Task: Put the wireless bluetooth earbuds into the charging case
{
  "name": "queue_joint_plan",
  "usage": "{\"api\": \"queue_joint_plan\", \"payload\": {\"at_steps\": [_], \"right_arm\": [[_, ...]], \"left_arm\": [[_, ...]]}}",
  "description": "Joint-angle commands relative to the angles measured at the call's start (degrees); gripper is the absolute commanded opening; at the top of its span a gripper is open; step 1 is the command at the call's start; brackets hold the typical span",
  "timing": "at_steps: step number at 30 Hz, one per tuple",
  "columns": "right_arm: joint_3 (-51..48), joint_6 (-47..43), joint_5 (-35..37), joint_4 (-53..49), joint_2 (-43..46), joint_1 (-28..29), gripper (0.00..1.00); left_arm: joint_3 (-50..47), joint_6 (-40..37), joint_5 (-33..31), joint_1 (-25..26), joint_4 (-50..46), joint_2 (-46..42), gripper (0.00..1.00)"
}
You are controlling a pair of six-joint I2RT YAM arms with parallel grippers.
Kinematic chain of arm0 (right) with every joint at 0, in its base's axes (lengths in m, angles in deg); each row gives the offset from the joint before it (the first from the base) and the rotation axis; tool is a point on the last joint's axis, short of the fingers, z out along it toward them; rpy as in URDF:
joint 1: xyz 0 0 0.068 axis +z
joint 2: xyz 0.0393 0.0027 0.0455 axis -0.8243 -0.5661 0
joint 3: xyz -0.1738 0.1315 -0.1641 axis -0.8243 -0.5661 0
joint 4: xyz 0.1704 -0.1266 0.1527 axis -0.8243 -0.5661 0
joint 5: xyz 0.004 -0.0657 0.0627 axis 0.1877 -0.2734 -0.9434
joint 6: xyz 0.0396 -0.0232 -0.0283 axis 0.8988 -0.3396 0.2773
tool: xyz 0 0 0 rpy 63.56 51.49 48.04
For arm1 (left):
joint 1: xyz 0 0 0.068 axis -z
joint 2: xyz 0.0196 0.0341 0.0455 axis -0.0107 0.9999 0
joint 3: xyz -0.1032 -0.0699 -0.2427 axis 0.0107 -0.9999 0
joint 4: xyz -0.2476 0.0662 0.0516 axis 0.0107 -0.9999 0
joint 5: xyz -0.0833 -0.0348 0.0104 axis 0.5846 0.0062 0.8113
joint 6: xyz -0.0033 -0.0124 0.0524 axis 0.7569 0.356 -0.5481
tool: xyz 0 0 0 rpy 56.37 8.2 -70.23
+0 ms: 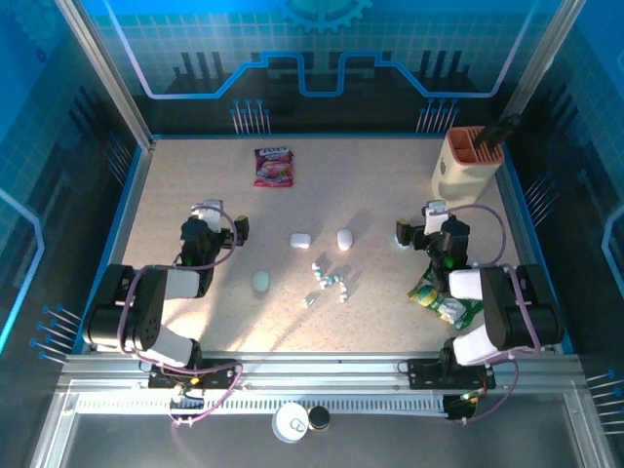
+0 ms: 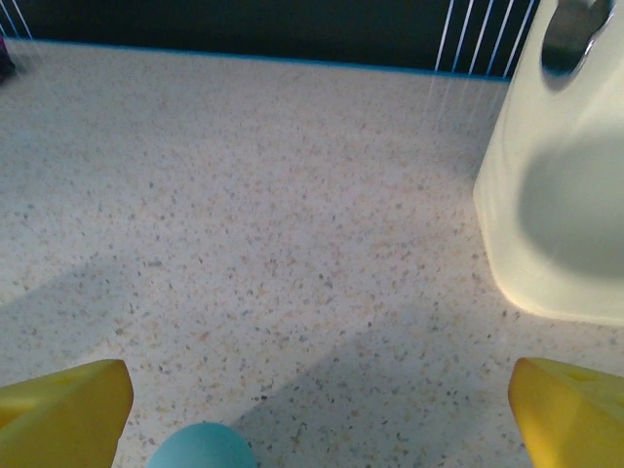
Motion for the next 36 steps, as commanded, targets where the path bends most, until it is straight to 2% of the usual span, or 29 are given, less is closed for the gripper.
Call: {"api": "queue_joint_plan", "payload": {"at_steps": [1,5,11,15,18,20,27,30,36], "right_arm": [[0.84,-0.87,0.83,-2.98,5.32,1.07,1.00],[2.00,-2.37,2.79,-8.29,10.45,3.07,1.00],[5.20,-2.26,3.31,-17.40,17.58,9.05,1.00],[11.18,6.06,7.00,-29.93,18.93,14.68,1.00],[13.86,8.84,5.05,-34.69,18.34,19.09,1.00],[14.80,9.31,3.15,-36.05,17.68,21.84,1.00],[15.32,10.41,-2.95,-39.73,16.90,28.14,1.00],[13.30,13.60,-2.64,-39.17,17.25,29.21,1.00],[9.30,19.15,-2.40,-36.62,15.99,30.24,1.00]], "left_arm": [[3.12,-3.38,-3.82,2.55,-7.94,-5.39,0.99],[5.51,-3.42,-6.69,5.56,-15.42,-10.04,0.99],[10.84,1.81,-9.29,11.70,-28.85,-15.29,0.99],[13.69,8.06,-11.62,16.56,-36.47,-16.31,0.99],[15.58,11.69,-13.23,20.26,-43.69,-16.97,0.99],[16.68,13.98,-14.35,22.52,-48.89,-17.81,0.99],[19.27,24.40,-12.39,27.49,-71.36,-21.03,0.99],[18.26,27.94,-6.65,28.27,-75.00,-21.28,0.99],[16.63,33.83,-6.69,30.04,-77.98,-19.46,0.99]]}}
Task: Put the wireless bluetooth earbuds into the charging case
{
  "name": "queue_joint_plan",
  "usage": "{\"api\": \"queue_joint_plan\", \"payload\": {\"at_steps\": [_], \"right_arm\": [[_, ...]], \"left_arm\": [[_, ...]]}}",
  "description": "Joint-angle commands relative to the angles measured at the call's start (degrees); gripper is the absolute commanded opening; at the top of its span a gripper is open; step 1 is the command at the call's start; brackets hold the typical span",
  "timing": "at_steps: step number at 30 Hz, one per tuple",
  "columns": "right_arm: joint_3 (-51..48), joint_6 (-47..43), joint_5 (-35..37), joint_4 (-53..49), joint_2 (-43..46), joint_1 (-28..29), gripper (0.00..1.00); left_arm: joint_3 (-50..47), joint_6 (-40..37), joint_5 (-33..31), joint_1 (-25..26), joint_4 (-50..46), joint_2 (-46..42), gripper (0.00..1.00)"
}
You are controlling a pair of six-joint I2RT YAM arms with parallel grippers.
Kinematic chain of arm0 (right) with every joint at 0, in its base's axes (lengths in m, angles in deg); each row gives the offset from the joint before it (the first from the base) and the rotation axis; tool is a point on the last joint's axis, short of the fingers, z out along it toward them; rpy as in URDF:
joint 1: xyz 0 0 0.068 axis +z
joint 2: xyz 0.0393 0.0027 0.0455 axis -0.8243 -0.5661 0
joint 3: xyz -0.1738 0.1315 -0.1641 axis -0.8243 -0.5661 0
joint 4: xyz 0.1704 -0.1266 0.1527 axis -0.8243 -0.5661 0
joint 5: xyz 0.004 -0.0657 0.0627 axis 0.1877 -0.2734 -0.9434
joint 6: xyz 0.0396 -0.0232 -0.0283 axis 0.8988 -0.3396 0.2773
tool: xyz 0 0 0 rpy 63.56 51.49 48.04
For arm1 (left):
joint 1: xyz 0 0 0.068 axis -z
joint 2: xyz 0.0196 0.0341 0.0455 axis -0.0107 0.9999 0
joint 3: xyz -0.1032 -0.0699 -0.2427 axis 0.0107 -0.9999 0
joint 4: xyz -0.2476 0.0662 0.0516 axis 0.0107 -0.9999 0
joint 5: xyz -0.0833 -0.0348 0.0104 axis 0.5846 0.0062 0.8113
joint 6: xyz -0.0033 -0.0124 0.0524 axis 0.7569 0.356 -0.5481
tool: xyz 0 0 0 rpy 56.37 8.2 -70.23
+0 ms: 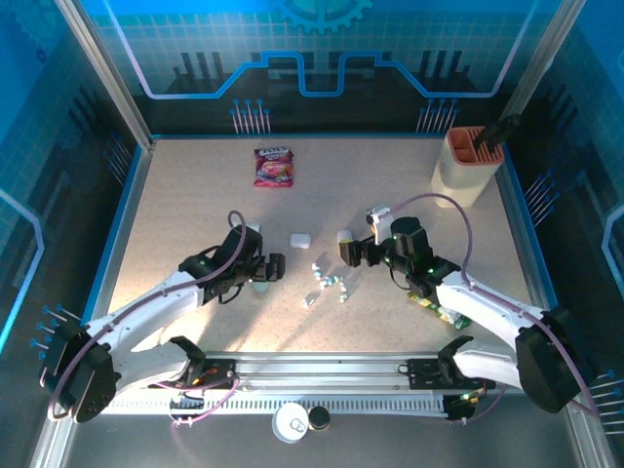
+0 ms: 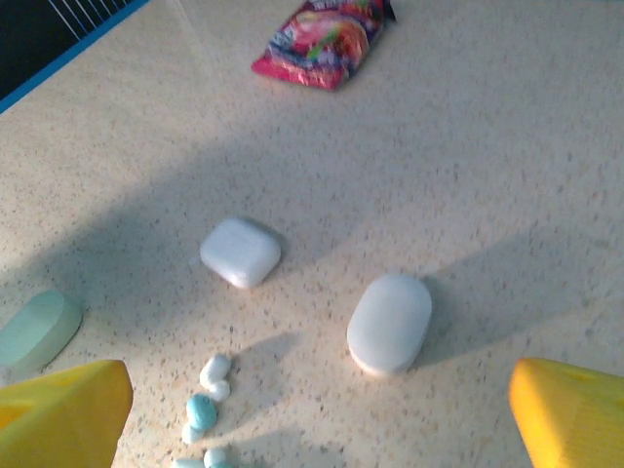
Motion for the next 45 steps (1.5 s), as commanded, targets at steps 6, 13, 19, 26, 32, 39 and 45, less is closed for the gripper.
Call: {"api": "queue_joint_plan", "payload": {"at_steps": [6,13,19,26,32,39,45], "right_arm": [[-2.26,6.35,1.91,0.90,-3.50,1.82,1.00],[-1.92,8.07,2.90,1.98,-4.71,1.89,1.00],[-1.08,7.43,2.90,2.28,-5.57,1.90,1.00],[0.90,8.04,2.27,2.44,-6.98,2.00,1.00],[4.26,15.94,-6.97,-1.10,-7.85,-1.78,1.00],[9.89,20.46,-25.42,-6.78,-9.73,-7.89,1.00],[21.00,19.00,-38.37,-25.10,-15.76,-8.76,0.96]], "left_arm": [[-1.01,4.83,3.18,0.42,-3.47,6.81,0.82],[-0.68,5.28,2.95,0.44,-3.20,13.37,0.72],[-0.65,4.88,3.27,0.43,-2.79,17.36,0.66],[-0.35,4.27,3.95,0.41,-1.99,18.53,0.43],[-0.14,1.80,5.20,0.40,-0.15,14.49,0.43],[-2.39,-10.46,12.37,0.45,13.09,7.13,0.44],[-3.10,-24.53,21.75,0.43,25.94,6.57,0.43]]}}
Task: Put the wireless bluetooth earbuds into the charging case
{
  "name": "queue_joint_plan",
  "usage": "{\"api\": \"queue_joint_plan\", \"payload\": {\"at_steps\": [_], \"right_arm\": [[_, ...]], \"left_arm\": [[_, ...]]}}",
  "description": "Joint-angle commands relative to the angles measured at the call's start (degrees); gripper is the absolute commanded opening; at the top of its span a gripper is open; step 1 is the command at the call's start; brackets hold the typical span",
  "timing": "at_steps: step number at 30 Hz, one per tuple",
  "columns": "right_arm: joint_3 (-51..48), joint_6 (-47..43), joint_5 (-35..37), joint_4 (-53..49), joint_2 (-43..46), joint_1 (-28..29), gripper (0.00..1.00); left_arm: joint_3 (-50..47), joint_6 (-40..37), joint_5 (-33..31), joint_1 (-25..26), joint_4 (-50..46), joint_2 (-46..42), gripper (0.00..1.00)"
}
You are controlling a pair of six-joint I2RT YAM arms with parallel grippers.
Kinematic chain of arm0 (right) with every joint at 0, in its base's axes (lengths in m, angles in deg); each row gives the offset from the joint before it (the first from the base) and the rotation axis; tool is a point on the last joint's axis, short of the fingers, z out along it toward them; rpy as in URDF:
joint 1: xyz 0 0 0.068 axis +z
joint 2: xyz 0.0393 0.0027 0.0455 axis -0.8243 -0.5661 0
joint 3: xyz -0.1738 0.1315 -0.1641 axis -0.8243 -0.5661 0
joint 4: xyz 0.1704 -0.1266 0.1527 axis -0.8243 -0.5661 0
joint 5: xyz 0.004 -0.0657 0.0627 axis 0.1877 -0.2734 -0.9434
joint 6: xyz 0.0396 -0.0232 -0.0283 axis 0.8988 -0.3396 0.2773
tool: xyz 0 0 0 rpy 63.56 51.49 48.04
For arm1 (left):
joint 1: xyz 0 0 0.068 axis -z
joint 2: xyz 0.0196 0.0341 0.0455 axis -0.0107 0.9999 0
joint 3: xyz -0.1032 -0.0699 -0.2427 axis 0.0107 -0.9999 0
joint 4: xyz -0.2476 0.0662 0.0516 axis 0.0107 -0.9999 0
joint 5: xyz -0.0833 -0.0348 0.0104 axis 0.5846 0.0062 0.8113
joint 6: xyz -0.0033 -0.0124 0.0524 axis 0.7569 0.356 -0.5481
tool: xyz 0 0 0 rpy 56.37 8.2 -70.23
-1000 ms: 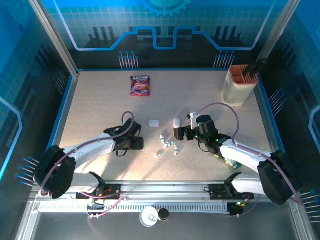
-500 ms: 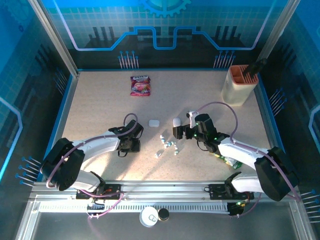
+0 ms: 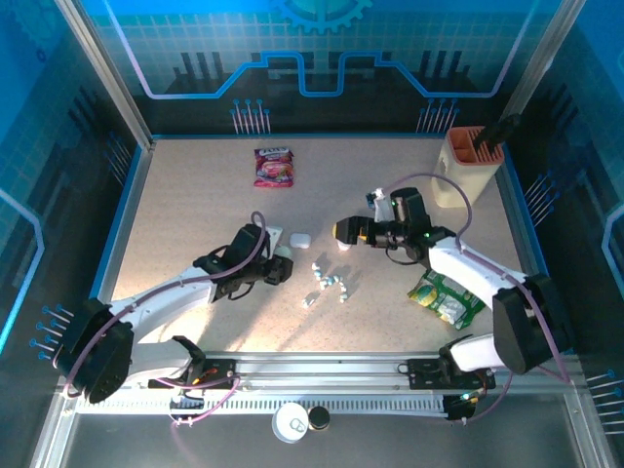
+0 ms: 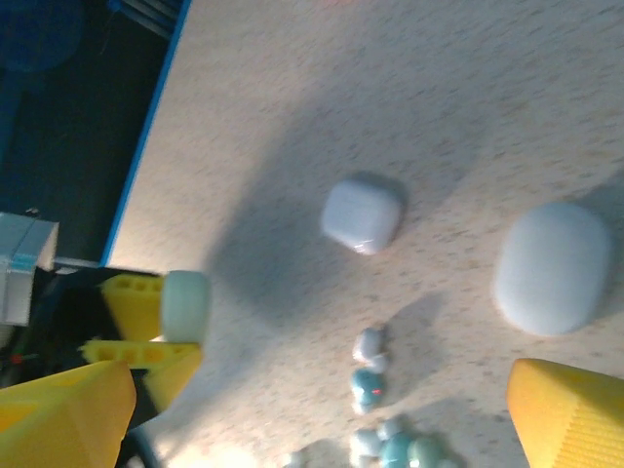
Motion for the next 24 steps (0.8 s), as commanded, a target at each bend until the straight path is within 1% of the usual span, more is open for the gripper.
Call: {"api": "queue_joint_plan", "payload": {"at_steps": [1,3,7,9,10,14,19,23,24], "right_arm": [[4.75,0.28,-12.15,-12.14,-2.69,-0.15,0.94],[5.01,0.56,-13.64,-12.99,-3.53,0.28,0.91],[3.92,4.09,-16.99,-10.07,-3.63,0.84,0.81],[3.37,5.13,-18.25,-8.60,-3.08,1.24,0.76],[3.31,5.20,-18.71,-8.44,-2.94,1.44,0.73],[2.74,5.59,-19.92,-8.02,-3.77,2.12,0.71],[2.29,9.46,-19.60,-3.68,-4.89,3.09,0.61],[2.29,10.11,-19.65,-3.23,-5.87,3.73,0.57],[0.80,10.19,-19.18,-3.15,-6.14,3.81,0.56]], "left_arm": [[0.34,-13.12,10.81,0.32,9.52,0.51,0.43],[1.44,-17.98,15.52,0.33,11.40,2.27,0.44],[2.42,-24.93,21.85,0.35,16.49,5.71,0.44],[2.85,-26.98,23.83,0.34,17.96,7.04,0.44],[3.31,-27.89,24.43,0.38,18.20,7.69,0.43],[4.57,-29.49,25.67,0.33,19.03,9.47,0.43],[3.92,-32.13,26.59,0.38,21.10,9.52,0.44],[4.03,-32.86,26.92,0.38,21.41,9.41,0.44],[4.13,-32.91,27.22,0.36,21.55,9.49,0.44]]}}
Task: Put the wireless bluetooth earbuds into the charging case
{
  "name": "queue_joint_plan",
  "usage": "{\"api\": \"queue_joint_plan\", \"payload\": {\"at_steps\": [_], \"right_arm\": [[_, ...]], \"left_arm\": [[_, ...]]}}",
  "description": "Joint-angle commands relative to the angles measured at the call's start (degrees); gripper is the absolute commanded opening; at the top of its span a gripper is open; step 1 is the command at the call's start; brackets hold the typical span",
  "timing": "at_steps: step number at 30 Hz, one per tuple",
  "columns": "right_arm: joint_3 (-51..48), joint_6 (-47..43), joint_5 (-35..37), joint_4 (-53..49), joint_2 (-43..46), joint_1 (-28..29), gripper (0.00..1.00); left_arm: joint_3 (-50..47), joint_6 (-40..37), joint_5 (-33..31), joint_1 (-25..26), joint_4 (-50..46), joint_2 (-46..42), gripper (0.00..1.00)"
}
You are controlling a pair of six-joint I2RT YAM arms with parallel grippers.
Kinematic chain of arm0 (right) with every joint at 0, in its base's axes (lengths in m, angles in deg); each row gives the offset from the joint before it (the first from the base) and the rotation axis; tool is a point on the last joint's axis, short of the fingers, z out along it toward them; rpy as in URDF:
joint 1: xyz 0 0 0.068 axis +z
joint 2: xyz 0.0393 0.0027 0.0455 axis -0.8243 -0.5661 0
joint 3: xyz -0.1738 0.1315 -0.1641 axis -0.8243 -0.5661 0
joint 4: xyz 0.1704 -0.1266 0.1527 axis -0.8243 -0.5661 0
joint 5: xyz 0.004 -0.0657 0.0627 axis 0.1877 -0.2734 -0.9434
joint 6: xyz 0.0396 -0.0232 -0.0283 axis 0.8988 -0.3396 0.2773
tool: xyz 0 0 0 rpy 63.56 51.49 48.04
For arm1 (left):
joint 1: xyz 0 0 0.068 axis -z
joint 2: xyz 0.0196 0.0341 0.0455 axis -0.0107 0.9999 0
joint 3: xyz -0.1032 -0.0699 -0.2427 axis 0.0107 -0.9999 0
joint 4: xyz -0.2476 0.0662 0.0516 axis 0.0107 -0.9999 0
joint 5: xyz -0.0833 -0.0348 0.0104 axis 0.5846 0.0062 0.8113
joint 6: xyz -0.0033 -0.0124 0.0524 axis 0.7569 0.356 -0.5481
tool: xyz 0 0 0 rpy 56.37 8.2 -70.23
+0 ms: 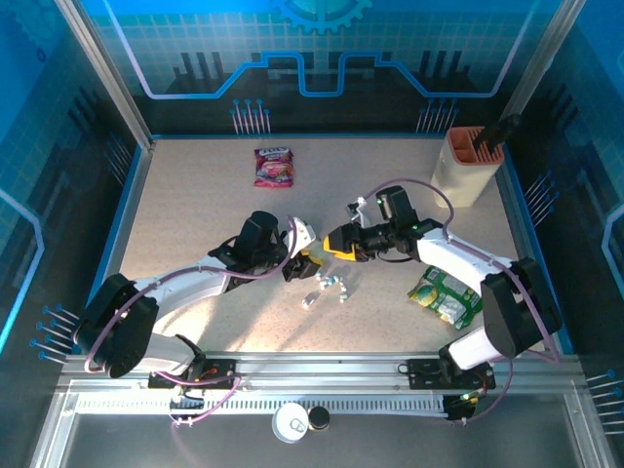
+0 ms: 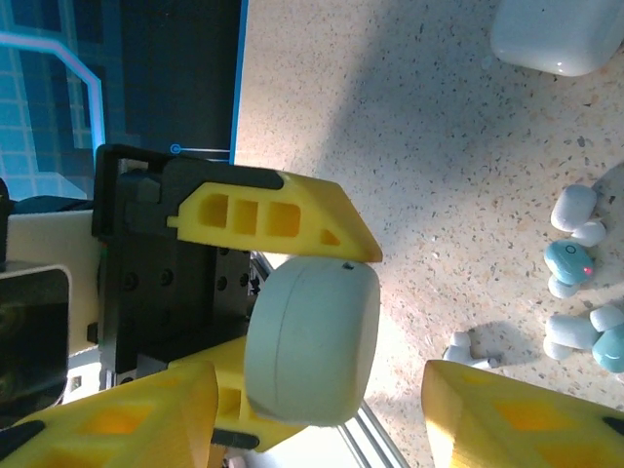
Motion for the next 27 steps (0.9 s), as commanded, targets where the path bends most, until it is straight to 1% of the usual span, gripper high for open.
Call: {"api": "queue_joint_plan", "payload": {"at_steps": [1,4,7,9,13,15,17,18,19,21,23,24,25,27], "right_arm": [[-1.98,1.36,-0.60,0.76,-1.46,0.92,0.54],[-1.87,1.48,-0.43,0.37,-2.11,0.94,0.48],[-1.91,1.44,0.83,0.02,-1.80,0.95,0.37],[-1.18,-0.37,2.01,-2.50,-1.59,0.96,0.29],[-1.04,-2.42,2.49,-4.54,-0.98,0.82,0.23],[-1.08,-2.21,1.65,-3.67,-0.65,0.85,0.22],[-1.11,-1.42,0.62,-2.01,0.10,0.55,0.22],[-1.04,-1.01,0.20,-0.92,0.74,0.29,0.23],[-1.08,-0.44,-0.12,0.61,1.61,-0.05,0.23],[-1.35,1.35,-1.08,3.42,3.41,-0.99,0.23],[-1.63,3.29,-2.55,5.55,4.64,-2.14,0.22],[-1.72,4.95,-3.44,6.95,5.32,-2.83,0.21],[-1.87,6.53,-4.29,8.51,5.76,-3.28,0.21],[-2.34,10.61,-6.72,12.57,6.59,-4.16,0.21]], "left_arm": [[1.23,-2.36,3.30,0.37,2.36,0.28,0.44],[1.17,-2.28,3.74,0.46,3.24,0.50,0.44],[1.16,-2.37,3.64,0.42,3.37,0.65,0.45],[0.98,-2.46,3.77,0.46,3.54,0.72,0.45],[-0.15,-2.66,3.68,0.39,5.46,0.47,0.46],[-0.59,-2.33,3.53,0.45,6.82,0.37,0.48],[-1.28,-1.41,3.72,0.40,9.06,0.32,0.54],[-1.76,-0.56,3.75,0.46,11.24,0.19,0.61],[-2.67,0.66,3.89,0.46,14.11,0.03,0.66],[-4.30,2.93,4.26,0.46,20.40,0.02,0.73],[-5.16,6.29,4.38,0.43,26.26,0.39,0.81],[-5.40,8.58,4.37,0.42,29.81,0.74,0.89],[-5.61,10.90,4.22,0.42,33.11,1.18,0.94],[-6.03,15.63,3.55,0.39,41.82,2.58,0.99]]}}
